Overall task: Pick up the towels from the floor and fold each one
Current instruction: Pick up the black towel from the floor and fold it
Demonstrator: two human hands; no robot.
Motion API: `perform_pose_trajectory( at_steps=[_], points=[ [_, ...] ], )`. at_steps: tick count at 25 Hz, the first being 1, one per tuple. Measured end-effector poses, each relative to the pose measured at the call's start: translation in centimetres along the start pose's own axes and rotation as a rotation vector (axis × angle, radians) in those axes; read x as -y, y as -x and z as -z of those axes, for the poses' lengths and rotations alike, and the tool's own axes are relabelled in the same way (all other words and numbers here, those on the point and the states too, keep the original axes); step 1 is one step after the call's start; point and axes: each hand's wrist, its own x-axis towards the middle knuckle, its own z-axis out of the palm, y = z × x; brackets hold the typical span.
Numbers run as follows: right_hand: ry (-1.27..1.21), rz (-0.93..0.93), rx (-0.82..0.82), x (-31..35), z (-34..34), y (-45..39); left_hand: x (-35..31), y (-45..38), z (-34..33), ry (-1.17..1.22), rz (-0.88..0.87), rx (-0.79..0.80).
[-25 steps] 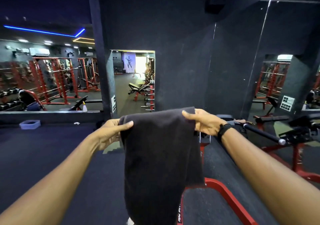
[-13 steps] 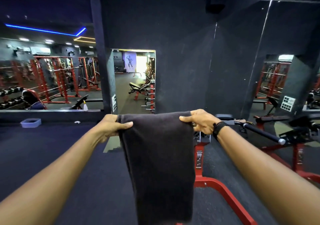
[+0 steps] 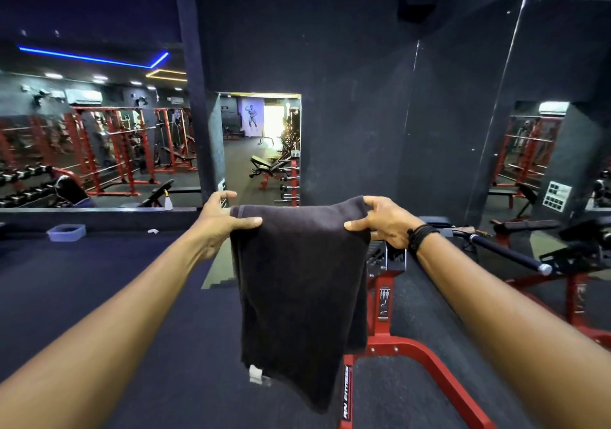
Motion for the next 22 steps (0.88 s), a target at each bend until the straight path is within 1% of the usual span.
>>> perform_pose_trajectory(
  at_steps=[1, 3, 5, 7, 11, 13, 15, 16, 17, 19, 20, 21, 22],
  points=[
    [0.024, 0.022, -0.027, -0.1, 0.0, -0.1, -0.3, 0.4, 0.0, 0.000, -0.023, 0.040],
    [0.002, 0.062, -0.091, 0.0, 0.1, -0.1, -0.7, 0.6, -0.2, -0.032, -0.096, 0.026],
    [-0.095, 0.083, -0.076, 0.5, 0.1, 0.1, -0.9, 0.8, -0.5, -0.038, -0.159, -0.029],
    [-0.151, 0.096, -0.053, 1.0, 0.2, 0.5, -1.1, 0.9, -0.4, -0.016, -0.171, -0.065],
    [-0.046, 0.175, -0.168, 1.2, 0.4, 0.6, -1.4, 1.0, -0.3, -0.086, -0.198, -0.082],
    [-0.006, 0.205, -0.147, 1.2, 0.3, 0.5, -1.4, 1.0, -0.2, -0.164, -0.224, -0.091],
    [0.004, 0.213, -0.074, 1.0, 0.5, 0.7, -1.5, 0.8, 0.0, -0.250, -0.238, -0.091],
    [0.059, 0.234, -0.060, 1.0, 0.6, 0.8, -1.5, 0.7, 0.2, -0.286, -0.242, -0.077],
    [0.186, 0.272, -0.093, 1.0, 0.7, 0.7, -1.6, 0.7, 0.4, -0.338, -0.254, -0.064],
    [0.564, 0.363, -0.204, 0.9, 0.8, 0.4, -1.5, 0.5, 0.4, -0.488, -0.320, -0.072],
    [0.711, 0.383, -0.247, 0.9, 0.7, 0.3, -1.4, 0.4, 0.3, -0.559, -0.368, -0.103],
    [0.794, 0.398, -0.276, 1.0, 0.5, 0.3, -1.4, 0.4, 0.2, -0.620, -0.411, -0.147],
    [0.817, 0.405, -0.297, 1.0, 0.4, 0.2, -1.5, 0.3, 0.1, -0.679, -0.454, -0.193]
  ],
)
